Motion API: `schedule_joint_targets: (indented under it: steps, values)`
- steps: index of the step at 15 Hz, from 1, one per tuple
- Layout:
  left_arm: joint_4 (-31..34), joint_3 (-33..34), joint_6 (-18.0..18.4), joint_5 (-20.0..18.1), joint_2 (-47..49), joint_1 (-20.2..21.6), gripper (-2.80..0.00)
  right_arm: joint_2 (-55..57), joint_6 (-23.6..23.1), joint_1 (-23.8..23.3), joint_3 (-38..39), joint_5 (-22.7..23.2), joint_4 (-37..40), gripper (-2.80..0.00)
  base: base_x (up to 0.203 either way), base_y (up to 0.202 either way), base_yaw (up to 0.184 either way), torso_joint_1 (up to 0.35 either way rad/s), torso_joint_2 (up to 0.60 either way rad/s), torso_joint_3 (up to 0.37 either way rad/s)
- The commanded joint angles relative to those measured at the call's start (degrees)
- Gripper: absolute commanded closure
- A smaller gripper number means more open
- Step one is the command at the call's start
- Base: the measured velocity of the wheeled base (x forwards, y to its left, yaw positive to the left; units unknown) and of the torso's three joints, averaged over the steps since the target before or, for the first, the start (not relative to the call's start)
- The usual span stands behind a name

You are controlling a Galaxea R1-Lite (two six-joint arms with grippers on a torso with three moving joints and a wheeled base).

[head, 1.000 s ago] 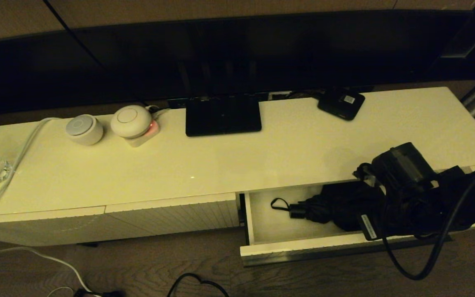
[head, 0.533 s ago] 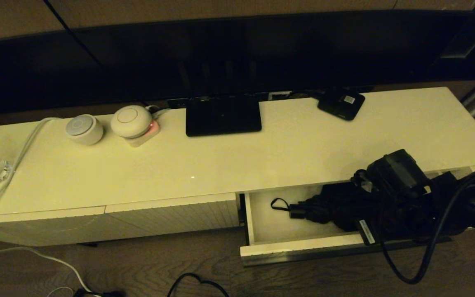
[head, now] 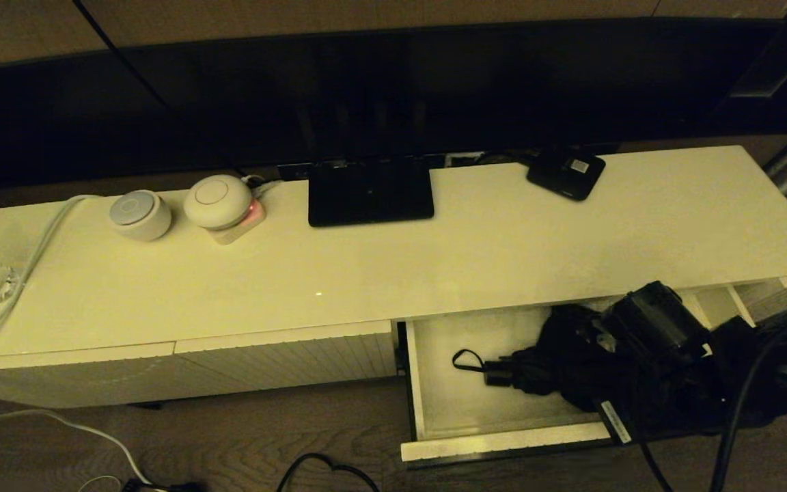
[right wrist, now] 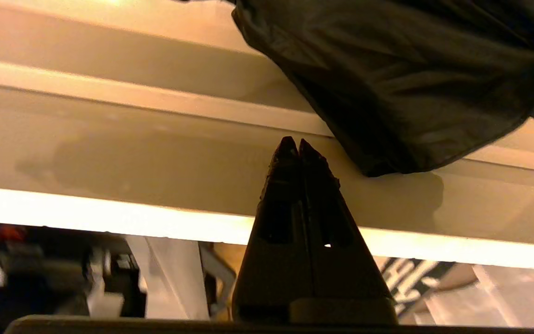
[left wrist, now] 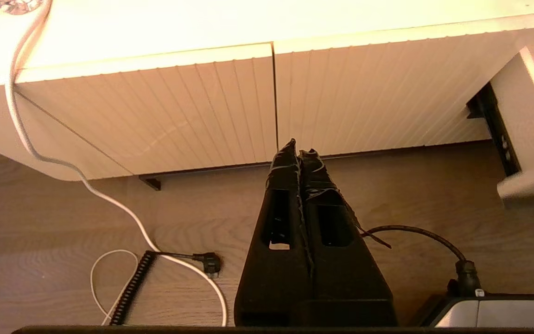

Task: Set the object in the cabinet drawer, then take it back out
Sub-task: Open the drawer

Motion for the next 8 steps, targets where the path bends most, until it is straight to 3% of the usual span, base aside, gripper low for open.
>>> schedule_joint_targets:
  steps: [1,8]
  values:
    - [0.0,0.2,0.0,0.0,0.0,0.0,0.0,-0.2,0.2,1.3,2.6,0.0,0.8,0.0,0.0,0.0,0.0,0.0,0.0,0.0]
    - [0.0,0.2,0.0,0.0,0.0,0.0,0.0,-1.3,0.3,3.1,7.2,-0.1,4.8,0.0,0.0,0.0,0.0,0.0,0.0,0.0]
